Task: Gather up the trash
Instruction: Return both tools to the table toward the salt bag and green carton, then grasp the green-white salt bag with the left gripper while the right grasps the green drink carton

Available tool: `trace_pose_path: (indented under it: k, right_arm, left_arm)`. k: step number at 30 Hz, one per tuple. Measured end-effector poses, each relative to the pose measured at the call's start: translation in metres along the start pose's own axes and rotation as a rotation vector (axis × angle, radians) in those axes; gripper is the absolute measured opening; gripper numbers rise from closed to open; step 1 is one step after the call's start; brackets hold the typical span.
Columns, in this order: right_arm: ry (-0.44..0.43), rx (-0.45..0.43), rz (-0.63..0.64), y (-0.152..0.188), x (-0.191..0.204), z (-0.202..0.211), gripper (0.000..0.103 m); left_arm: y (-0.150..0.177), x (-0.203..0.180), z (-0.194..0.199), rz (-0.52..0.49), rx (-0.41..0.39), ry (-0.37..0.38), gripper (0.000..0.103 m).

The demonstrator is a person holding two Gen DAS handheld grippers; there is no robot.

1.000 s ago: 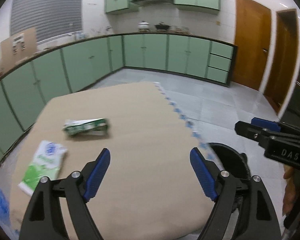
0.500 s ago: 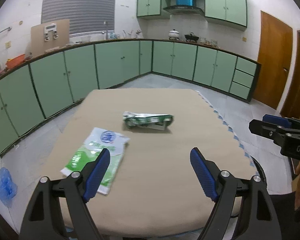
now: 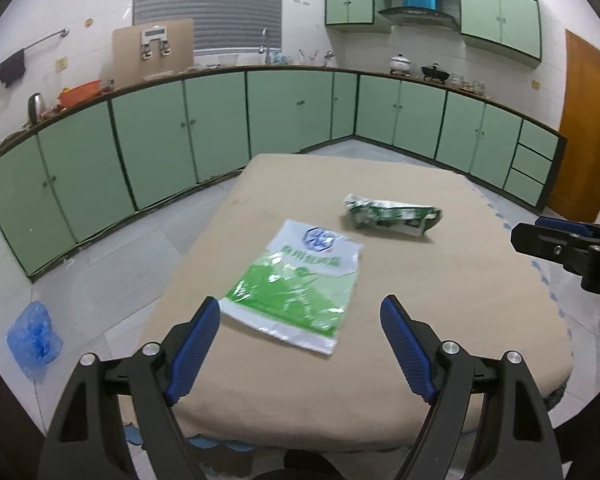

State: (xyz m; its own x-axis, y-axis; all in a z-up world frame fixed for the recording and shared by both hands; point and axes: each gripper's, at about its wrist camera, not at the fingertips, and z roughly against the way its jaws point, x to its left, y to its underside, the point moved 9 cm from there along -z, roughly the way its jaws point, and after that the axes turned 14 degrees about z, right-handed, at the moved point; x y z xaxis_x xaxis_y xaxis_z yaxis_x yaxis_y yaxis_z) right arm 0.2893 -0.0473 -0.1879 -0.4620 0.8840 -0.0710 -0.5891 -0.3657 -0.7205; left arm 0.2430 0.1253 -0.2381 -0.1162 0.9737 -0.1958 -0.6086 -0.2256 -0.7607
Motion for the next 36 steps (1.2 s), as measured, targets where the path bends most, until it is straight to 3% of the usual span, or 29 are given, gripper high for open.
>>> trace_pose_path:
  k: [11, 26, 28, 30, 32, 36]
  right_arm:
    - [-0.051, 0.023, -0.010, 0.014, 0.000, -0.052, 0.065]
    - [-0.062, 0.087, -0.056, 0.033, -0.022, -0.095, 0.065]
    - [-0.063, 0.091, -0.057, 0.034, -0.024, -0.096, 0.065]
    - [-0.064, 0.094, -0.059, 0.033, -0.024, -0.097, 0.065]
    - [-0.062, 0.093, -0.058, 0.032, -0.026, -0.096, 0.065]
    - [-0.053, 0.085, -0.051, 0.030, -0.029, -0.093, 0.065]
  left_arm:
    - [0.021, 0.026, -0.039, 0.000, 0.058, -0.029, 0.081]
    - [0.021, 0.051, -0.117, 0.102, 0.165, -0.063, 0.081]
    - [0.018, 0.047, -0.122, 0.087, 0.168, -0.065, 0.061]
    - [0.015, 0.043, -0.124, 0.075, 0.165, -0.060, 0.013]
    - [0.014, 0.039, -0.127, 0.083, 0.177, -0.030, 0.003]
    - [0.009, 0.028, -0.116, 0.078, 0.121, 0.009, 0.000]
